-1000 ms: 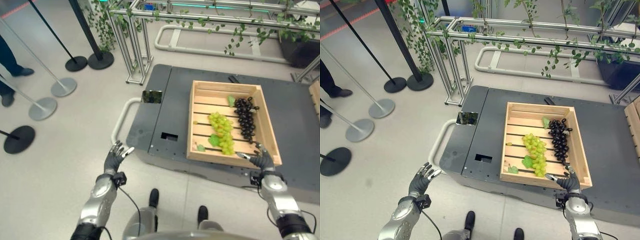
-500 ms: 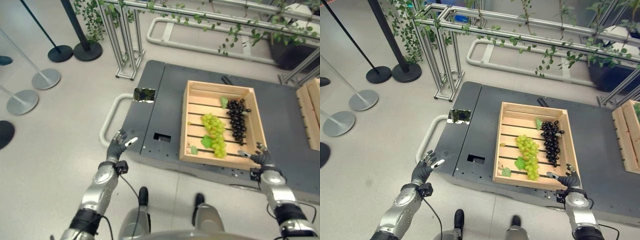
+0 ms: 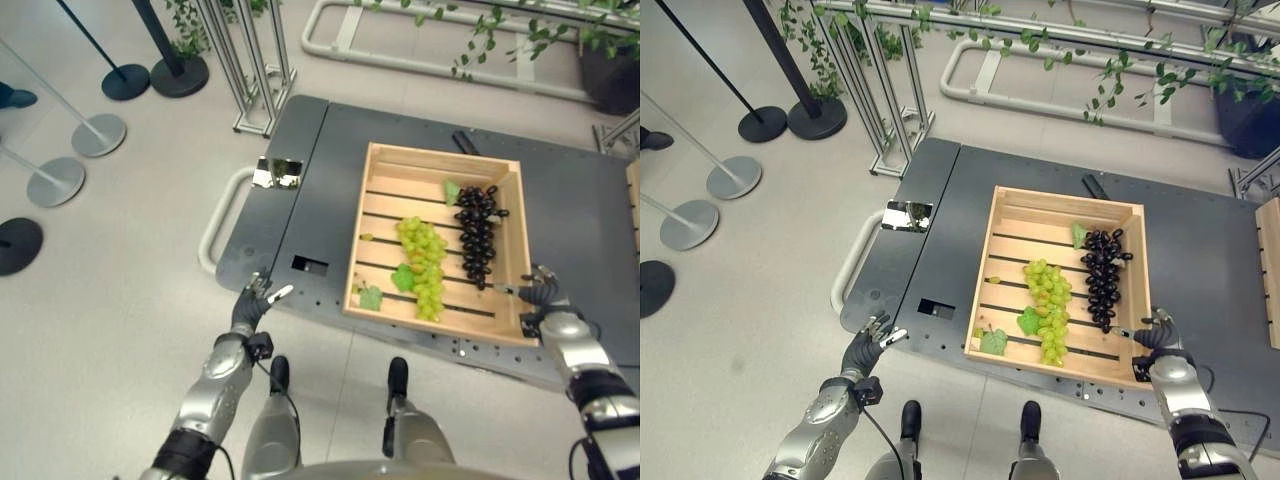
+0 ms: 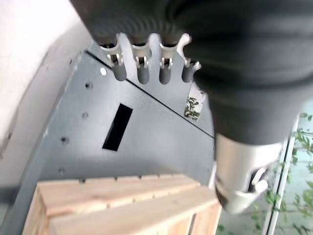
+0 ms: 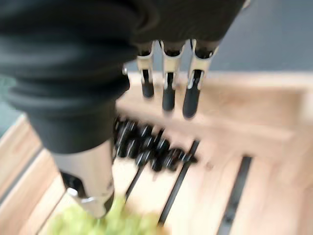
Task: Pick up the fruits from the basket on one side to the basket on the other side
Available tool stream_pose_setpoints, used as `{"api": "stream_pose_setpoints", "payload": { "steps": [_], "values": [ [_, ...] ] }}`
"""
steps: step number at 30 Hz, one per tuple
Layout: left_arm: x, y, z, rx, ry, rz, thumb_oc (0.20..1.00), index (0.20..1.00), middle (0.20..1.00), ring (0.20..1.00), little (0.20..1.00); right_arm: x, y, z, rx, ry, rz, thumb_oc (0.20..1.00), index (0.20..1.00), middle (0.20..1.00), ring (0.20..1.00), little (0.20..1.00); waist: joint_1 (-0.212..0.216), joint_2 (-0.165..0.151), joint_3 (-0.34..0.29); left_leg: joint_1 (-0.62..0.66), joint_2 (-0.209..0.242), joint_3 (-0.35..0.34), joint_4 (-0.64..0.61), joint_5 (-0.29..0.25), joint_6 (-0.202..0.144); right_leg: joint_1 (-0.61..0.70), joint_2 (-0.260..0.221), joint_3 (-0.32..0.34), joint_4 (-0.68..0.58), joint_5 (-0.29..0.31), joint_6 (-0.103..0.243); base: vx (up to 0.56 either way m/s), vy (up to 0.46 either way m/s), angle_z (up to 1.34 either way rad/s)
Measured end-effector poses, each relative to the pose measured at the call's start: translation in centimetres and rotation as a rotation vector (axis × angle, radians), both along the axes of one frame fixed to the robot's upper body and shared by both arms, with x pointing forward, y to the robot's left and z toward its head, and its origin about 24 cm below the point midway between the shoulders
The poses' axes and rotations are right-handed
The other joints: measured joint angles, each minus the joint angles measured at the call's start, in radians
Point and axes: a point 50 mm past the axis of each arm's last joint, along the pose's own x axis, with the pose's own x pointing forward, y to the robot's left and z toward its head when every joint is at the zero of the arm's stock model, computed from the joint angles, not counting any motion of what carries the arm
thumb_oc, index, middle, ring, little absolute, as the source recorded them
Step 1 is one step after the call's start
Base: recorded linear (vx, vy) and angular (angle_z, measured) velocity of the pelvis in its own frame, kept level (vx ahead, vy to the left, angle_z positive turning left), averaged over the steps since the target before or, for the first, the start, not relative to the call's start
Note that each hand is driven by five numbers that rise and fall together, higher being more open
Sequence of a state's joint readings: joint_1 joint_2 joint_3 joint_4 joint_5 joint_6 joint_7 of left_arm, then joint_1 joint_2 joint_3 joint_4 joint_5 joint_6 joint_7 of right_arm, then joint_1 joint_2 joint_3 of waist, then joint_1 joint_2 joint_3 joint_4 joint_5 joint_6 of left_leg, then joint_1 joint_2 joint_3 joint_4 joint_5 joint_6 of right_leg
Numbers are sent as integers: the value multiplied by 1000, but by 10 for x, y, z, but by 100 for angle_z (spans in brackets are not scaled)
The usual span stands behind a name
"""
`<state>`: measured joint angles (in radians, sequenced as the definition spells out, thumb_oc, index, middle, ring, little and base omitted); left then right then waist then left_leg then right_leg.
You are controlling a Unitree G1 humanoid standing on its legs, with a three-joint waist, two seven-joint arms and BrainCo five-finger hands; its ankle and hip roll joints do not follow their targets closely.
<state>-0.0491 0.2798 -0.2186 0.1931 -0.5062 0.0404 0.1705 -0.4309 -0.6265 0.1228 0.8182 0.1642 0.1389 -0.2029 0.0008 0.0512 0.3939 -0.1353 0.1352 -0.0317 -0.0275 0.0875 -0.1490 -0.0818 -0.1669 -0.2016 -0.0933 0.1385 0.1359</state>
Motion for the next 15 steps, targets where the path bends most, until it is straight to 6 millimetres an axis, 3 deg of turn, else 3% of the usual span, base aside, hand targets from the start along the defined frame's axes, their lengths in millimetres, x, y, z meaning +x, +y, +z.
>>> {"api": "stream_pose_setpoints", "payload": {
  "steps": [4, 8, 15],
  "values": [
    [1, -8, 1, 4, -7, -29, 1000, 1000, 1000, 1000, 1000, 24, 15, 11, -32, 9, 52, 1000, 1000, 1000, 1000, 1000, 16, 27, 22, -20, 0, -1, 0, 1, 0, -20, 0, 1, 0, 2, 0, -48, 0, 0],
    [7, -23, 6, 2, -28, -87, 1000, 1000, 1000, 1000, 1000, 41, 31, 18, -37, 10, 88, 1000, 1000, 1000, 1000, 1000, 20, 25, 47, -33, -1, -2, 1, 3, -1, -31, 0, -2, 1, 3, 0, -15, 2, 1],
    [19, -20, 15, 14, -56, -56, 1000, 1000, 1000, 1000, 1000, 55, 58, 29, -16, -54, 164, 1000, 1000, 1000, 1000, 1000, 16, 7, 64, -33, -1, -1, 1, 3, -1, -32, 1, -4, 1, 3, -1, 0, 0, 0]
  ]
}}
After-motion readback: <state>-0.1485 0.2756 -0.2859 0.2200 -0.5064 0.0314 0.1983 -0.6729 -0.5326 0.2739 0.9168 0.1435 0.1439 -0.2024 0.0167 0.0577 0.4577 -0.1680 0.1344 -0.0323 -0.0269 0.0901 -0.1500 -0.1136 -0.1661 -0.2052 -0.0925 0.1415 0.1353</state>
